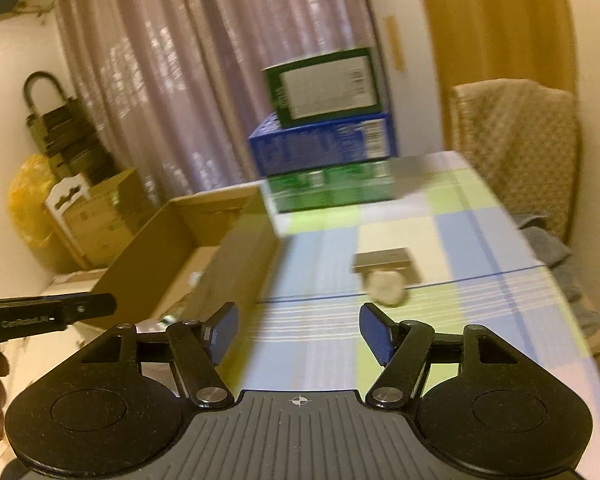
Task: Organize rigid objects
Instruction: 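Move both open grippers back toward the white plug and gold panel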
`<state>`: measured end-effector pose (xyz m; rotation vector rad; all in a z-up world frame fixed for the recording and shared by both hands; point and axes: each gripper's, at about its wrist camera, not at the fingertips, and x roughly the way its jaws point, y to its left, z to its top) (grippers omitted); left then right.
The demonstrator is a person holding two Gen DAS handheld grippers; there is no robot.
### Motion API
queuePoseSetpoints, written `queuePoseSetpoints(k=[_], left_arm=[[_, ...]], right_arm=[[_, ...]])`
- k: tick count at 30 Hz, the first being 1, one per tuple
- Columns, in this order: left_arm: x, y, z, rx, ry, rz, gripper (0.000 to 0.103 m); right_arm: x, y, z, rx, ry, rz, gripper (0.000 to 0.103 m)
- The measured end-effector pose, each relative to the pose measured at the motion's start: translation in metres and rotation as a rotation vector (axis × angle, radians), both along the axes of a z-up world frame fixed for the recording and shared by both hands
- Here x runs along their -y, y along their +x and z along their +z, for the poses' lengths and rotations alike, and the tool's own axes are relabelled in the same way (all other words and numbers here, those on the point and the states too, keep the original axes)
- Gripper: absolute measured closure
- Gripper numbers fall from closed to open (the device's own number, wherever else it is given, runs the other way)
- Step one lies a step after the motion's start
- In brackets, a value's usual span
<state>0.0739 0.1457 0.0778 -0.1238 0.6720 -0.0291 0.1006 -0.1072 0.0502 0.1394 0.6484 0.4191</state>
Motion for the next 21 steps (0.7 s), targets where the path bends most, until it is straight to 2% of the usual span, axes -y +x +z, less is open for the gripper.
queuePoseSetpoints(k=[3,6,10,13,21], left_arm=[[0.017,0.001,0.0,0.003,-0.007,-0.025,0.058],[0.037,0.005,-0.003,-0.003,-0.011,-0.059,0.057],[0.063,0.011,-0.007,-0.005,-0.006,-0.101,0.047],[0.081,0.017,-0.012,-0.006,-0.001,-0.125,0.042],[0.111,0.037,-0.028,-0.022,0.022,-0.161,0.038]], right_arm=[[0.026,-0.005,0.001,0.003,-0.023,-0.059,0.038],[0.048,-0.007,0.001,0.002,-0.062,-0.12,0.037],[0.08,-0.008,0.001,-0.011,-0.048,-0.184,0.037],[0.095,-0.005,-0.002,-0.026,-0.057,-0.204,0.037],[0.111,0.006,-0.012,-0.044,-0.058,-0.216,0.036]])
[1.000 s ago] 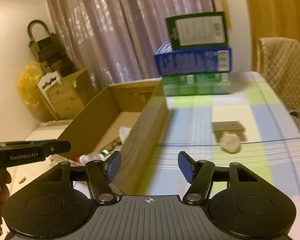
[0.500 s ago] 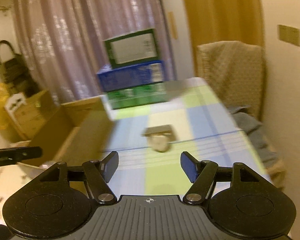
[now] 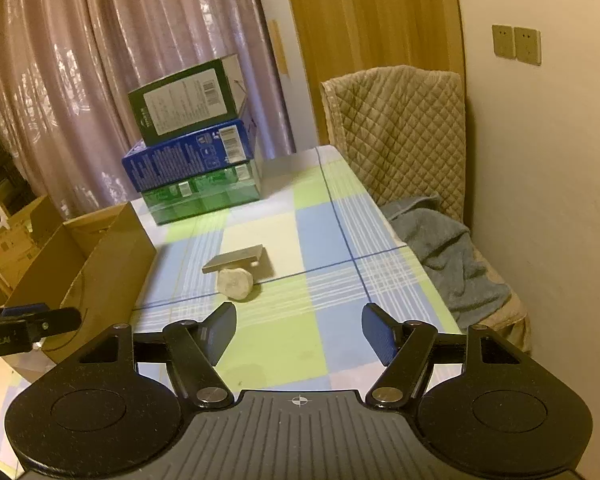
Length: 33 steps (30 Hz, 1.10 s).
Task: Organize rigid objects
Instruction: 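Move both open grippers back toward the white plug and gold panel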
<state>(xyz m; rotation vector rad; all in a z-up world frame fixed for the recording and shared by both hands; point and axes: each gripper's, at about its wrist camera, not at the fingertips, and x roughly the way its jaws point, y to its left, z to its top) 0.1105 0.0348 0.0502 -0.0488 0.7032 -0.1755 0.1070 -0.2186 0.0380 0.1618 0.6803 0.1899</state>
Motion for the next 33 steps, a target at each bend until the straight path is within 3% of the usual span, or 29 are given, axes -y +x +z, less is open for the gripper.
queuePoseSetpoints(k=[17,33], left_arm=[[0.044,0.067,-0.056,0.011,0.051,-0.024,0.024],[0.071,0.14,-0.139,0.02,0.111,-0.024,0.024]], right_arm=[[0.009,0.076,-0.037,-0.053,-0.058,0.06,0.036],[0.0,0.152,-0.089,-0.105,-0.071,0.091,0.036]])
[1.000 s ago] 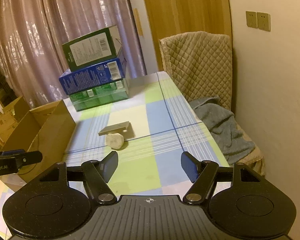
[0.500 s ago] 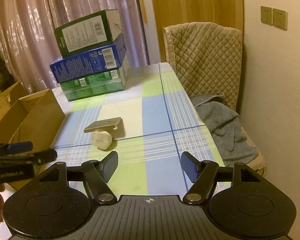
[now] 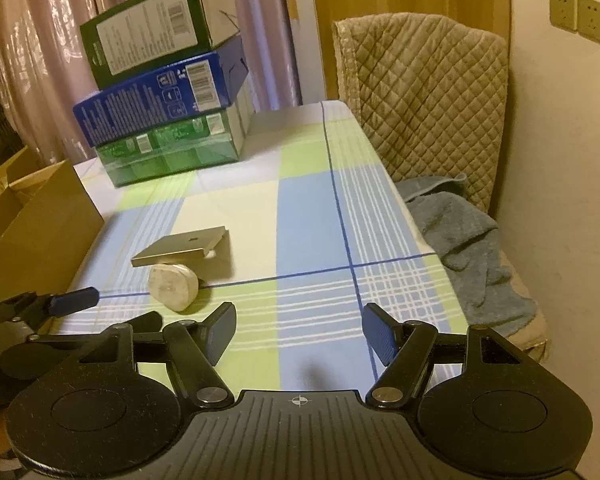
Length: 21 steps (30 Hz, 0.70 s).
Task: Organize rigid objects
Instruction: 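Move both open grippers back toward the white plug and gold panel, then grasp the white plug with the left gripper while the right grasps the gold TP-LINK panel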
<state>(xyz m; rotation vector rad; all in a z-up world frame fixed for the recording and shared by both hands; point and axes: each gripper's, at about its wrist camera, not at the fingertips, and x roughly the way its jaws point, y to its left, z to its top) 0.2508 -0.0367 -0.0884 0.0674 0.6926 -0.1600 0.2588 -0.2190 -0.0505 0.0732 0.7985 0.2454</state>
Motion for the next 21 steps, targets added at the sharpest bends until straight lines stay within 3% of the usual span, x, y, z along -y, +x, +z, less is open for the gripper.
queuePoseSetpoints(k=[5,11,15,21], left_arm=[[0.007,0.017,-0.014,0.015,0.018,0.008,0.026],[0.016,0.033,-0.027,-0.002,0.02,0.001,0.04],[0.018,0.042,-0.032,-0.005,0.035,0.003,0.056],[0.003,0.025,-0.027,-0.031,0.01,0.009,0.058]], right_arm=[[-0.003,0.015,-0.009,-0.002,0.005,0.0,0.036],[-0.005,0.025,-0.016,-0.01,0.005,-0.006,0.036],[-0.007,0.028,-0.019,-0.016,-0.003,-0.001,0.036],[-0.019,0.036,-0.019,-0.015,0.004,0.024,0.036]])
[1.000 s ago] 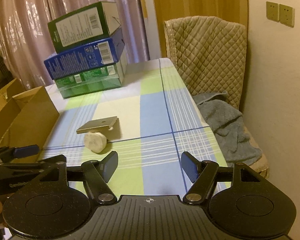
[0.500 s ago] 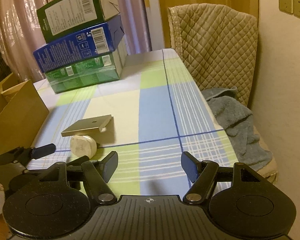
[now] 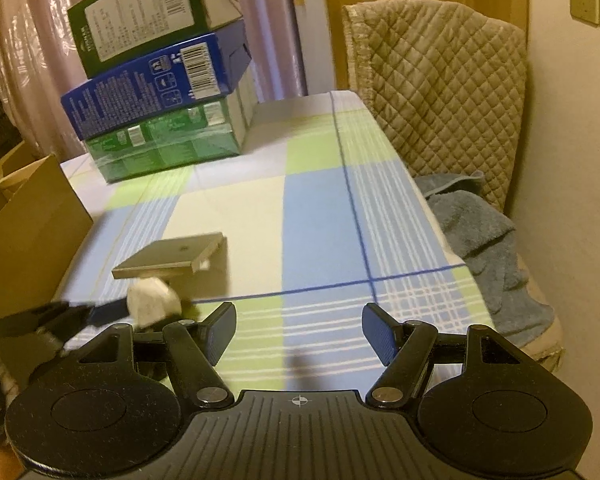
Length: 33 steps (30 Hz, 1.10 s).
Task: Organize rigid objects
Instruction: 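Grasp the white plug with the left gripper while the right grasps the gold TP-LINK panel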
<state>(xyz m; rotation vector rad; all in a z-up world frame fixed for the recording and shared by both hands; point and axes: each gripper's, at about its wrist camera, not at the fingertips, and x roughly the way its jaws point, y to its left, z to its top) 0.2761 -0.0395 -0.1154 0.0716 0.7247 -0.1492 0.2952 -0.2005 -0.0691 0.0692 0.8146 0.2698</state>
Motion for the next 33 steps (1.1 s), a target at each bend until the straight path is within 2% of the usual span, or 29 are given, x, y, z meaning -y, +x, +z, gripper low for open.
queuePoseSetpoints(k=[11,15,17,20,23,28,30,33], left_arm=[[-0.058,-0.058,0.007,-0.025,-0.043,0.12,0.058],[-0.068,-0.069,0.007,-0.022,-0.052,0.133,0.058],[-0.072,-0.074,0.007,-0.017,-0.049,0.138,0.058],[-0.076,-0.079,0.007,-0.009,-0.057,0.147,0.058],[-0.078,-0.081,0.005,0.006,-0.059,0.157,0.058],[-0.08,-0.084,0.002,0.021,-0.066,0.166,0.058],[-0.081,-0.084,0.002,0.024,-0.068,0.167,0.058],[-0.081,-0.084,0.001,0.027,-0.069,0.165,0.058]], right_arm=[[-0.069,0.021,-0.009,-0.015,0.055,0.131,0.036],[-0.098,0.031,-0.026,-0.019,0.027,0.204,0.036],[-0.109,0.034,-0.034,-0.024,0.001,0.229,0.032],[-0.118,0.043,-0.043,-0.048,0.025,0.197,0.018],[-0.13,0.052,-0.046,-0.062,0.037,0.175,0.015],[-0.149,0.065,-0.052,-0.066,-0.02,0.113,0.012],[-0.157,0.069,-0.057,-0.076,-0.05,0.097,0.011],[-0.167,0.067,-0.062,-0.041,-0.13,0.136,0.008]])
